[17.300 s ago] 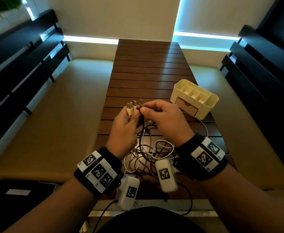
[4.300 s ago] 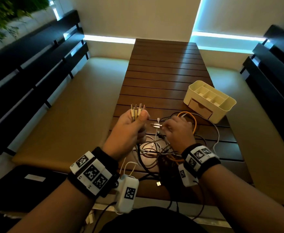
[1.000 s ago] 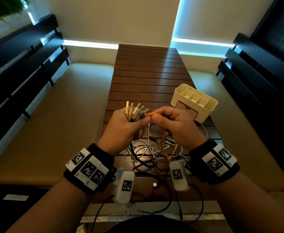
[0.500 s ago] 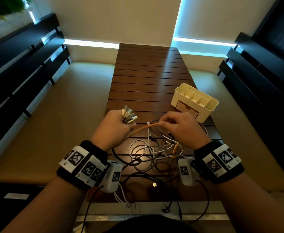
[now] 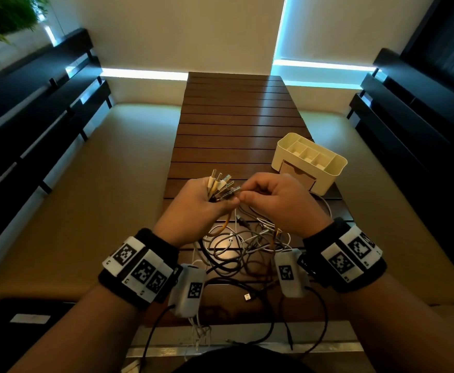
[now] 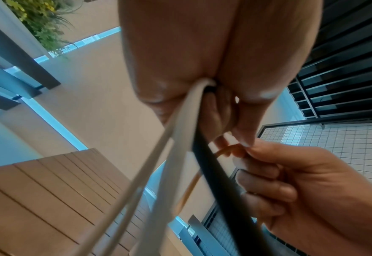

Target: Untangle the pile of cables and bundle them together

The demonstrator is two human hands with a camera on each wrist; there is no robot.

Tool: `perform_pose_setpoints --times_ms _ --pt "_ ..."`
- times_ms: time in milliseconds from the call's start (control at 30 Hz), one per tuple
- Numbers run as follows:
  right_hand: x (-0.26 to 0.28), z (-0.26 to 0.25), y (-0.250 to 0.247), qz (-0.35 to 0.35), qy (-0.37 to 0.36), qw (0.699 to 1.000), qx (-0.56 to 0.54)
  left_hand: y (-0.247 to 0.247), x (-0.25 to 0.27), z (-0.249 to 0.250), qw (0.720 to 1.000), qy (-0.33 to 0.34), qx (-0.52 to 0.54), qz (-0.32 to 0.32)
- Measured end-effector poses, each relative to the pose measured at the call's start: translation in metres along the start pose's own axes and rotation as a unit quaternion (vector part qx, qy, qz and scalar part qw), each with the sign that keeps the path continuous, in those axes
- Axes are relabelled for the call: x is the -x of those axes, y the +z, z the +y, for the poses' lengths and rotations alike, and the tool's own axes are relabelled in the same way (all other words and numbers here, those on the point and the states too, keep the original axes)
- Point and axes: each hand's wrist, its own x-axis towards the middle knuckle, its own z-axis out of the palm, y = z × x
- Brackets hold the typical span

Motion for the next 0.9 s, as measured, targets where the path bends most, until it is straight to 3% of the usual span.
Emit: perform_pose_setpoints --times_ms 167,267,500,667,800,900 --pt "0.004 0.002 0.000 0.004 0.008 0.998 -0.063 -0.004 0.001 0.005 0.999 0.024 -0.047 0.001" --pt "0.005 0.005 0.000 0.008 0.021 0.995 -0.098 -0.005 0.003 0.005 0.996 0.044 -0.064 0.052" --pt "0.015 0.027 0.001 0.021 0.084 0.987 -0.132 -0.029 0.011 -0.016 0.981 -0.032 0.112 0.154" --pt "0.006 0.022 -0.005 0.034 0.058 0.997 -0.028 -0.016 0.015 -0.022 0.988 -0.098 0.027 0.120" --pt "-0.001 0.015 -0.009 -0.048 0.035 0.994 0.089 -0.017 0.012 -0.010 0.984 -0.058 -0.028 0.167" --pt "-0.005 0.008 -0.005 -0.073 0.014 0.991 0.112 -0.010 0.010 0.000 0.989 -0.008 -0.045 0.140"
